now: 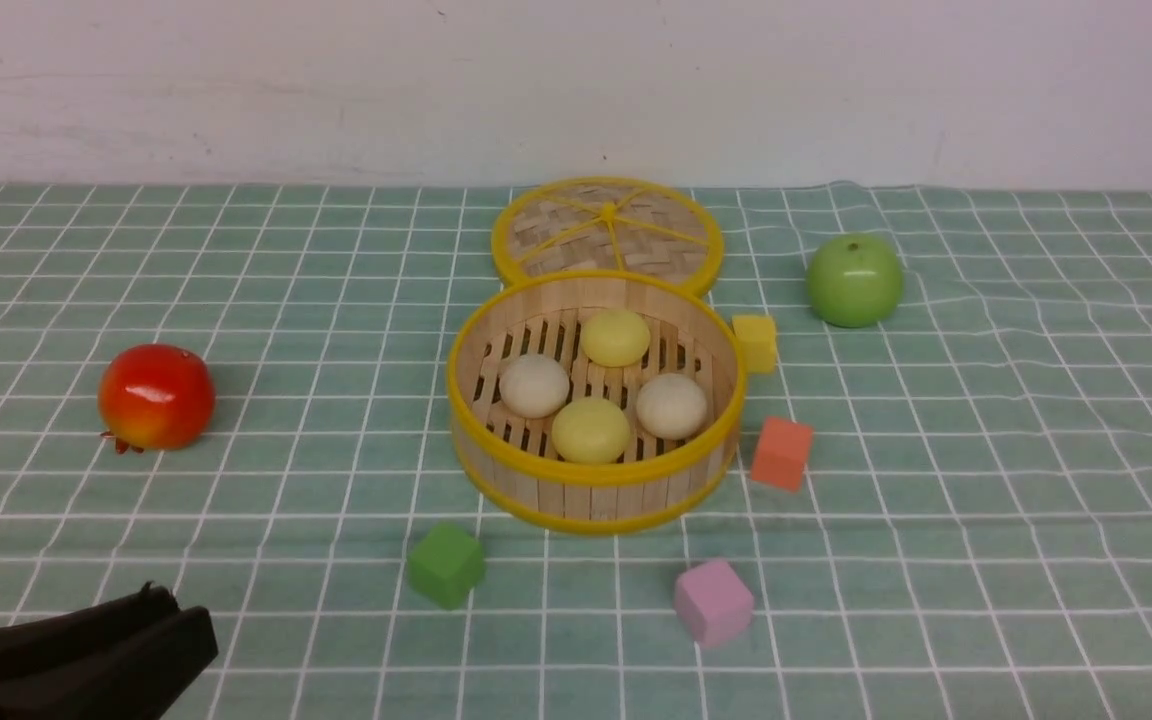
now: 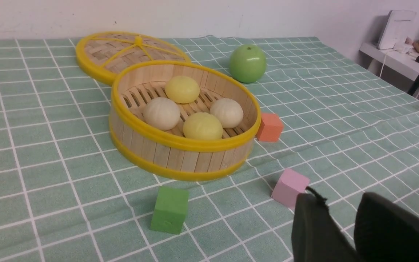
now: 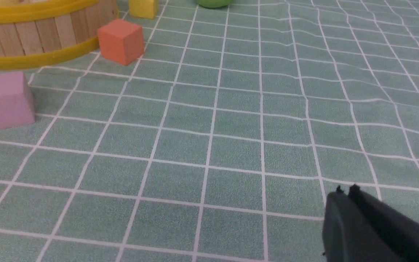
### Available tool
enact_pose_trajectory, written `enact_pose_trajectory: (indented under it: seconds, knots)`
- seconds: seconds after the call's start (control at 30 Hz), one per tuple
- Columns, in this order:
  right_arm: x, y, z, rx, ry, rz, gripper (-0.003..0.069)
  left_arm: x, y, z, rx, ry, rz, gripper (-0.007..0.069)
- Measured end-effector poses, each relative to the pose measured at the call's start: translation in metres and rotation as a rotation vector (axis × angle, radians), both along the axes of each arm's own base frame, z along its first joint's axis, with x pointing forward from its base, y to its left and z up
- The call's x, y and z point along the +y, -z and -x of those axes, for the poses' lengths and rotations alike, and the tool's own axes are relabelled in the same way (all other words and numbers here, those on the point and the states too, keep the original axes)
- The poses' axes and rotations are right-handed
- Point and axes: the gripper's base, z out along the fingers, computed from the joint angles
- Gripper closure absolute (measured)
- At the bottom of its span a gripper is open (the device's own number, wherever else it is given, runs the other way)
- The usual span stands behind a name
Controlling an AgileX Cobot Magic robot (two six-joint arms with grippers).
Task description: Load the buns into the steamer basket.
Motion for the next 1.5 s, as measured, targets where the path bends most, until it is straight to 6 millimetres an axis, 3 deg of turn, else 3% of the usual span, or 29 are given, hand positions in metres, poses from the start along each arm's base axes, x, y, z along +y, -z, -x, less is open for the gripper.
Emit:
enact_pose_trajectory:
  seconds: [0.7,0.83,1.07,1.1,1.13,1.23,1.5]
  knots:
    - [0.0,0.0,0.0,0.0,0.0,0.001,0.0638,0.0,0.0,0.0,-0.002,-0.001,0.001,0.0439]
    - [0.0,0.0,0.0,0.0,0.0,0.001,0.0635,0.007,0.006,-0.001,-0.035,-0.066,0.021,0.0447]
    - [0.0,0.0,0.0,0.0,0.0,0.001,0.063,0.039,0.042,0.022,-0.105,-0.358,0.049,0.0606]
    - [0.0,0.0,0.0,0.0,0.0,0.001,0.0629,0.042,0.057,0.025,-0.083,-0.39,0.027,0.0638]
    - [0.0,0.0,0.0,0.0,0.0,0.001,0.0629,0.042,0.059,0.025,-0.077,-0.394,0.024,0.0638]
    - [0.0,0.0,0.0,-0.001,0.0,0.001,0.0628,0.043,0.093,0.027,0.105,-0.412,-0.025,0.0638]
    - [0.0,0.0,0.0,-0.001,0.0,0.001,0.0627,0.043,0.101,0.028,0.168,-0.413,-0.037,0.0638]
